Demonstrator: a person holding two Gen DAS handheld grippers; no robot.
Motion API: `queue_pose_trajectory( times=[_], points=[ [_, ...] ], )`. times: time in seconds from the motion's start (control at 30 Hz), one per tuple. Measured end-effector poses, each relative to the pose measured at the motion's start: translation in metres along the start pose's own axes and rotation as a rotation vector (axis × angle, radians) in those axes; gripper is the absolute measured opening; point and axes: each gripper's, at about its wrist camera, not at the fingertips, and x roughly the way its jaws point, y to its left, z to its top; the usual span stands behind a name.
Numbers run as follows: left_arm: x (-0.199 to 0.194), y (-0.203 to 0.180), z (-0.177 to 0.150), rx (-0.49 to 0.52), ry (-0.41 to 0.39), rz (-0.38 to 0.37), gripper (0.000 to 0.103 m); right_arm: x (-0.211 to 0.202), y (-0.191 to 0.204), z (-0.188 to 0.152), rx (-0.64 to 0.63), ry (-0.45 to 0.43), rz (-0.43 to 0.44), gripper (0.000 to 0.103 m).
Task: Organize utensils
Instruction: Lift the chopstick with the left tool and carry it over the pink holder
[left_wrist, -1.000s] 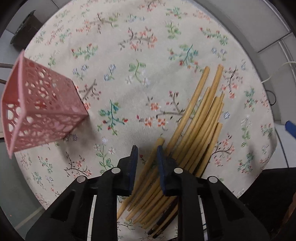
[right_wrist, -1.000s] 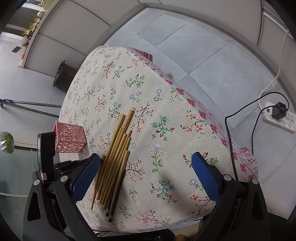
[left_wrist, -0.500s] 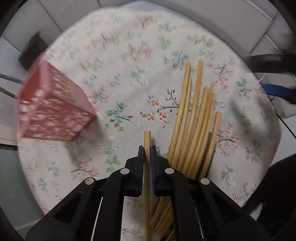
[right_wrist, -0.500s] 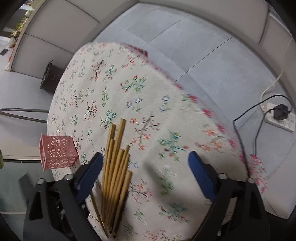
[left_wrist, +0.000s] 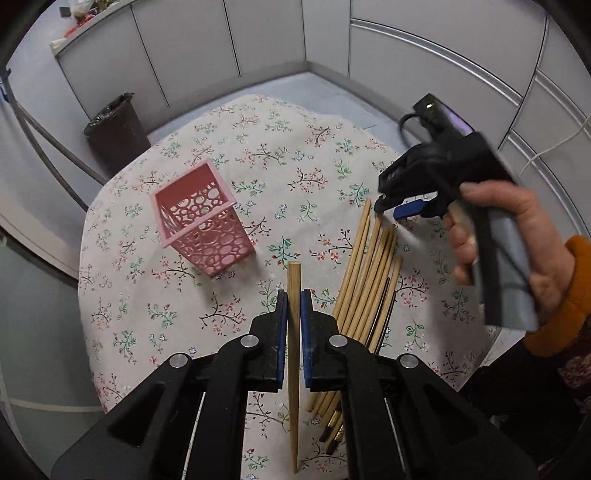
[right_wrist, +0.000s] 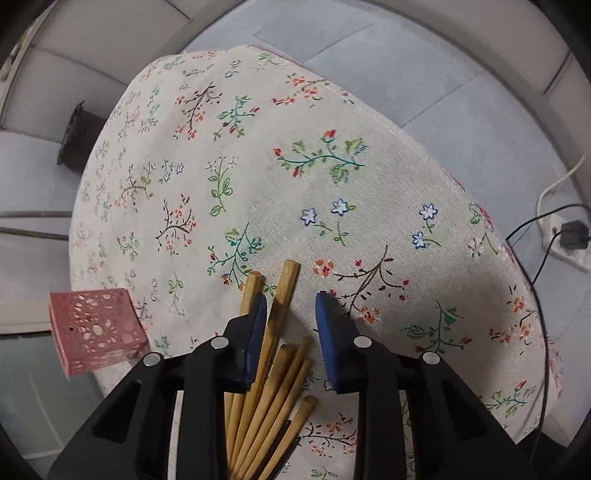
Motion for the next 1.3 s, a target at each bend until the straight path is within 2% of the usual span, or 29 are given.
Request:
queue_pose_trajectory(
  times=[0.1, 0.13, 0.17, 0.27, 0.4, 0.57, 0.8, 0.9, 1.07, 1.2, 1.3],
  points=[
    [-0.003, 0.0, -0.001, -0.008, -0.005, 0.005, 0.007, 0.0, 0.011, -0.005, -0.036, -0.033, -0.049, 0.027],
    [-0.005, 0.002, -0.002, -0.011, -0.006, 0.008, 0.007, 0.0, 0.016, -0.007, -0.046, -0.051, -0.075, 0.023],
    [-0.008, 0.003, -0.003, -0.015, -0.009, 0.013, 0.007, 0.0, 0.018, -0.007, -0.048, -0.062, -0.088, 0.014],
    [-0.01, 0.011, -0.007, -0.035, -0.021, 0.027, 0.007, 0.002, 0.015, -0.005, -0.016, -0.08, -0.041, 0.011],
    [-0.023, 0.025, -0.013, -0.069, -0.054, 0.04, 0.007, -0.01, 0.006, -0.008, 0.007, -0.127, 0.07, 0.01],
    [-0.056, 0.042, -0.023, -0.135, -0.126, 0.043, 0.007, -0.068, 0.017, -0.029, -0.09, -0.256, 0.151, 0.009],
    [-0.103, 0.055, -0.039, -0.214, -0.226, 0.05, 0.006, -0.15, 0.032, -0.073, -0.255, -0.377, 0.236, 0.008],
    [-0.119, 0.057, -0.04, -0.239, -0.262, 0.06, 0.006, -0.18, 0.037, -0.08, -0.282, -0.434, 0.265, 0.008],
    [-0.149, 0.063, -0.021, -0.265, -0.334, 0.073, 0.006, -0.236, 0.045, -0.078, -0.289, -0.53, 0.329, 0.008],
    [-0.18, 0.077, 0.008, -0.325, -0.443, 0.066, 0.006, -0.281, 0.059, -0.067, -0.295, -0.598, 0.391, 0.008],
    [-0.192, 0.092, 0.033, -0.389, -0.519, 0.093, 0.006, -0.303, 0.07, -0.062, -0.306, -0.621, 0.434, 0.008]
  ],
)
